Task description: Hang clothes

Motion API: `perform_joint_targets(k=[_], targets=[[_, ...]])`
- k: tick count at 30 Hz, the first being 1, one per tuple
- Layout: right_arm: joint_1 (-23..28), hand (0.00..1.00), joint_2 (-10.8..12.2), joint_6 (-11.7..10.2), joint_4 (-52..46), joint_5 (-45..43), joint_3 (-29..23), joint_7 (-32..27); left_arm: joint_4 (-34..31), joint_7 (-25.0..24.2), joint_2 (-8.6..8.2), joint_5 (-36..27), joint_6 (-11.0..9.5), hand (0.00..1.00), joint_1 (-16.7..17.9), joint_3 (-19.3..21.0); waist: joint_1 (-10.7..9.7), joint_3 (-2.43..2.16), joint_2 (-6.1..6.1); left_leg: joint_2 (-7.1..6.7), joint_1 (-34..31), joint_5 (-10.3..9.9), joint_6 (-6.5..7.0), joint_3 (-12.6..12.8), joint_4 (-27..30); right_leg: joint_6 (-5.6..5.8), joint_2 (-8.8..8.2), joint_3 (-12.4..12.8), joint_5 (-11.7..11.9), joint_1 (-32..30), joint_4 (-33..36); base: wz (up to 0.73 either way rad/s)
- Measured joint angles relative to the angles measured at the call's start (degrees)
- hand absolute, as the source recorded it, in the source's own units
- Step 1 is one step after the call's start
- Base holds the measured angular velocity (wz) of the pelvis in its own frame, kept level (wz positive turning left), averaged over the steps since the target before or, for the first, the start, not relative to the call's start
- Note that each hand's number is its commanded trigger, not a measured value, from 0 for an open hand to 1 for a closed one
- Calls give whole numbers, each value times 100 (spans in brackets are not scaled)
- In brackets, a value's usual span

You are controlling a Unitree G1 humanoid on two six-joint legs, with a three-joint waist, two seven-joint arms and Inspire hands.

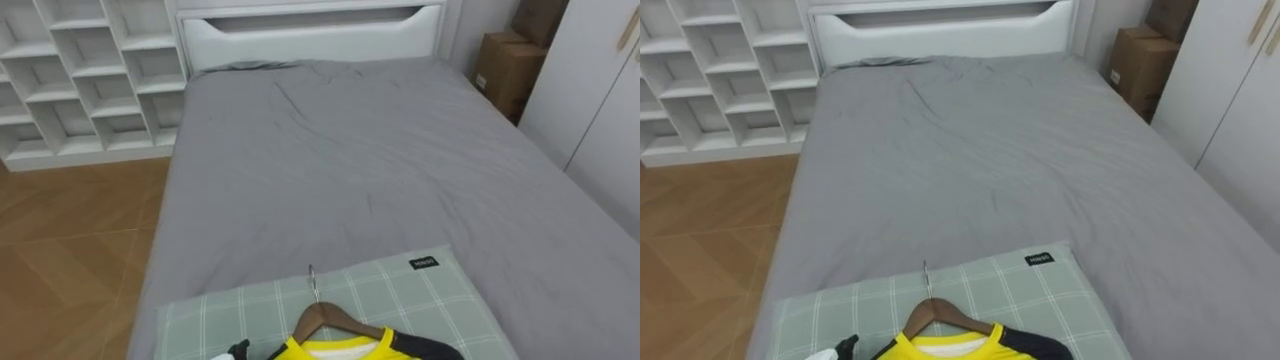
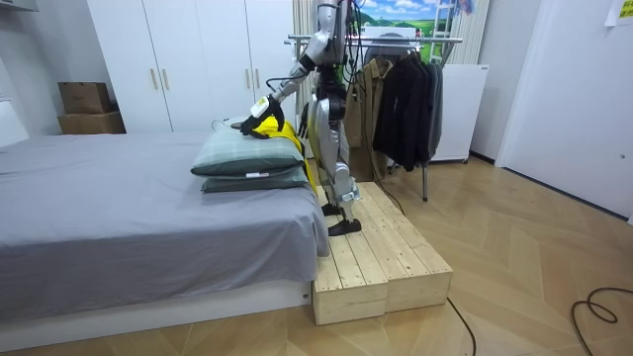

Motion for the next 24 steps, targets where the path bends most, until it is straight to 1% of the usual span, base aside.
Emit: perform_joint_targets(k=[1, 3, 5, 6, 10, 12, 13, 15, 20, 24], targets=[[-5, 0, 2, 1, 0, 0, 4, 2, 0, -4, 0, 0, 19, 0, 0, 0, 0, 3, -3, 0, -1, 0, 0, 0, 0, 0, 0, 0, 0, 0, -2, 0], [-48, 0, 5, 6, 14, -3, 60, 12, 71, -7, -7, 0, 64, 0, -37, -25, -3, 29, -19, -3, -21, 0, 0, 0, -1, 0, 0, 6, 0, -20, -6, 0], [-100, 0, 6, 5, 22, -4, 105, 53, 248, -21, -21, -1, 71, 0, -131, -45, -7, 32, -18, -6, -106, 1, 2, -1, 3, 3, -2, 5, 6, -104, 1, 0], [-106, 0, 11, 5, 21, -2, 105, 69, 273, -25, -34, 0, 73, 0, -152, -45, -7, 43, -26, -8, -154, 11, 16, 0, 4, 4, -1, 2, 18, -156, 2, 0], [-140, 0, 11, 5, 28, -10, 102, 69, 329, -19, -42, -2, 70, 0, -173, -45, -9, 52, -20, -8, -265, 18, 24, 2, 2, 2, 29, 3, 49, -265, 0, 0], [-178, 0, 10, 5, 45, -12, 99, 67, 329, -12, -42, -5, 68, 0, -190, -49, -18, 66, -5, -9, -296, 18, 25, 2, 2, 2, 28, -5, 54, -293, 0, 0], [-185, 0, 9, 5, 54, -16, 96, 66, 333, -11, -38, -4, 65, 0, -190, -48, -21, 68, -2, -8, -297, 18, 25, 2, 2, 2, 27, -7, 54, -293, 2, 0], [-190, 0, 9, 6, 53, -15, 101, 61, 571, 8, -17, 9, 10, 0, -285, -73, -16, 70, -2, 4, -297, 18, 25, 5, -1, 0, 0, -1, 55, -292, 9, 0], [-201, 0, 7, 26, 45, -13, 100, 46, 628, -6, -5, 229, 50, 0, -319, -166, -16, 73, 4, 6, -311, 18, 24, 35, 0, -2, 2, 19, 57, -323, 24, -2], [-261, 0, 2, 148, 51, -12, 104, 18, 690, 3, -1, 254, 93, 0, -365, -226, -13, 71, 2, 0, -393, 24, 33, 75, 36, -2, -4, 63, 56, -428, 103, -6]])
